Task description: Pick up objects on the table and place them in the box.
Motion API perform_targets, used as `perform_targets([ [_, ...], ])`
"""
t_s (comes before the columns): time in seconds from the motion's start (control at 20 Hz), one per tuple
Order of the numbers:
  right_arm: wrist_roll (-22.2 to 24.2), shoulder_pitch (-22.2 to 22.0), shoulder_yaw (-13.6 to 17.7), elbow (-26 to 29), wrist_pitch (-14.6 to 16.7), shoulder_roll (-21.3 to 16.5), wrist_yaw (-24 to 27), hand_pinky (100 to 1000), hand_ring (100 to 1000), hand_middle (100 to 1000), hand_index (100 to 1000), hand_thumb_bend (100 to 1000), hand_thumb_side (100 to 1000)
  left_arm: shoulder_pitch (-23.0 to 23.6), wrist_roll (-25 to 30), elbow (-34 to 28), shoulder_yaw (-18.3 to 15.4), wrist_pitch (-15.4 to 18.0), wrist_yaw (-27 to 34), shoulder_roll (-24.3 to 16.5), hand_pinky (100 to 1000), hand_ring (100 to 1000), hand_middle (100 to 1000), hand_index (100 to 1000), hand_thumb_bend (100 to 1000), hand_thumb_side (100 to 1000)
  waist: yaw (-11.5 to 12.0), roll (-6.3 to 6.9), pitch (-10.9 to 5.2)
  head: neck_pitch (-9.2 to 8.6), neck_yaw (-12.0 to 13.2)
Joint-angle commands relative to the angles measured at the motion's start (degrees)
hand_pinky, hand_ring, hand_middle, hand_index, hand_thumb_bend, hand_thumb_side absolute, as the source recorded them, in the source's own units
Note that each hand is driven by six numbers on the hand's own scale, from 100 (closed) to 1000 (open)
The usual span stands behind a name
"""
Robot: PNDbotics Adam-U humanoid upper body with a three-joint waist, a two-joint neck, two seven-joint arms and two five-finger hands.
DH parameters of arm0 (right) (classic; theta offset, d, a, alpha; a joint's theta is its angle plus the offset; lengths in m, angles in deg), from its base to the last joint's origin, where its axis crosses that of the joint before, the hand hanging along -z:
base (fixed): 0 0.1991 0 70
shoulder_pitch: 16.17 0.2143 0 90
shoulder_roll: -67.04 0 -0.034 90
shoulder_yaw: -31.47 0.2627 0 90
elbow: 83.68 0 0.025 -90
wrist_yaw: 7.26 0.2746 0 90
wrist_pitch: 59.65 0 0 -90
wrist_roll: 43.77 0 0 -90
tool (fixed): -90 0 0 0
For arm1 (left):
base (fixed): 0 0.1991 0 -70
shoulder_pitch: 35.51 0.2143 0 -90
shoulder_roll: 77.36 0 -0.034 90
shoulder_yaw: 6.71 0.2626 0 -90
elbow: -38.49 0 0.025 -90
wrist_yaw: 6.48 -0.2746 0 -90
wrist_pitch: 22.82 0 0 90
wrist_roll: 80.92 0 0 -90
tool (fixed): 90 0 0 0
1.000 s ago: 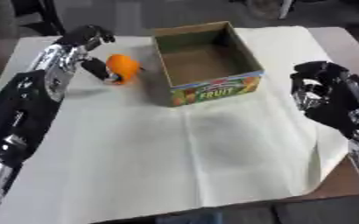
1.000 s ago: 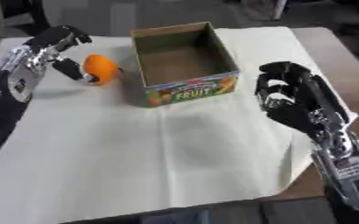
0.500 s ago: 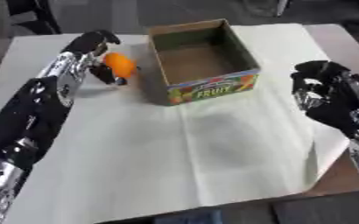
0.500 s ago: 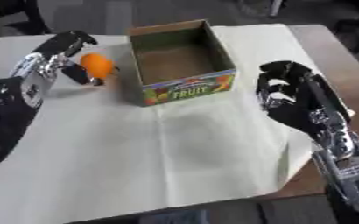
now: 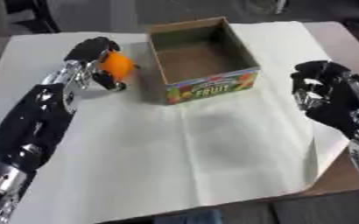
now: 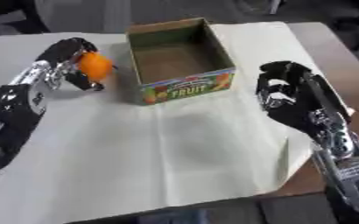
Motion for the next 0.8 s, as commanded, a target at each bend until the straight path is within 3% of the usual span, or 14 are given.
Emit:
perform_targets([
  [0.05,0.11,0.76,0.22,0.51,0.13,-0.6,0.05,613,760,538,706,100,100,-0.89,-2.16,0.08,-0.69,-0.61,-0.16,-0.47,548,646,578,728,549,182,-0.17,-0.11,-0.74,-0.17,0.26],
  [0.1,0.12,0.76,0.22,0.51,0.14,-0.59,0.05,613,760,538,706,100,100,-0.89,-2.47,0.3,-0.73,-0.72,0.07,-0.47,544,641,571,725,542,181,-0.2,-0.11,-0.73,-0.18,0.29],
  [0.25,0.11,0.77,0.24,0.49,0.15,-0.52,0.05,613,760,538,706,100,100,-0.91,-3.35,0.5,-0.92,-1.06,1.02,-0.63,437,513,435,594,395,159,-0.29,-0.09,-0.74,-0.23,0.32],
  [0.4,0.08,0.71,0.3,0.46,0.15,-0.49,0.02,613,760,538,706,100,100,-0.89,-5.79,-0.79,-1.19,-1.82,2.95,-0.93,359,442,337,502,298,156,-0.38,-0.1,-0.76,-0.22,0.28],
  [0.45,0.03,0.67,0.35,0.45,0.15,-0.48,0.02,613,760,538,706,100,100,-0.92,-6.89,-1.7,-1.47,-2.18,4.57,-0.98,306,399,270,440,189,150,-0.37,-0.13,-0.77,-0.2,0.23],
  [0.65,-0.02,0.59,0.41,0.42,0.14,-0.47,0.01,613,760,538,706,100,100,-1.69,-11.98,-7.88,-1.16,-3.62,13.88,-1.87,295,395,247,421,101,135,-0.39,-0.17,-0.86,-0.08,0.28],
  [0.8,-0.04,0.45,0.41,0.32,0.1,-0.41,0.01,612,760,537,706,100,100,-2.84,-12.91,-12.99,0.06,-4.06,19.82,-2.52,298,399,248,423,100,124,-0.56,-0.22,-1.02,0.07,0.26],
])
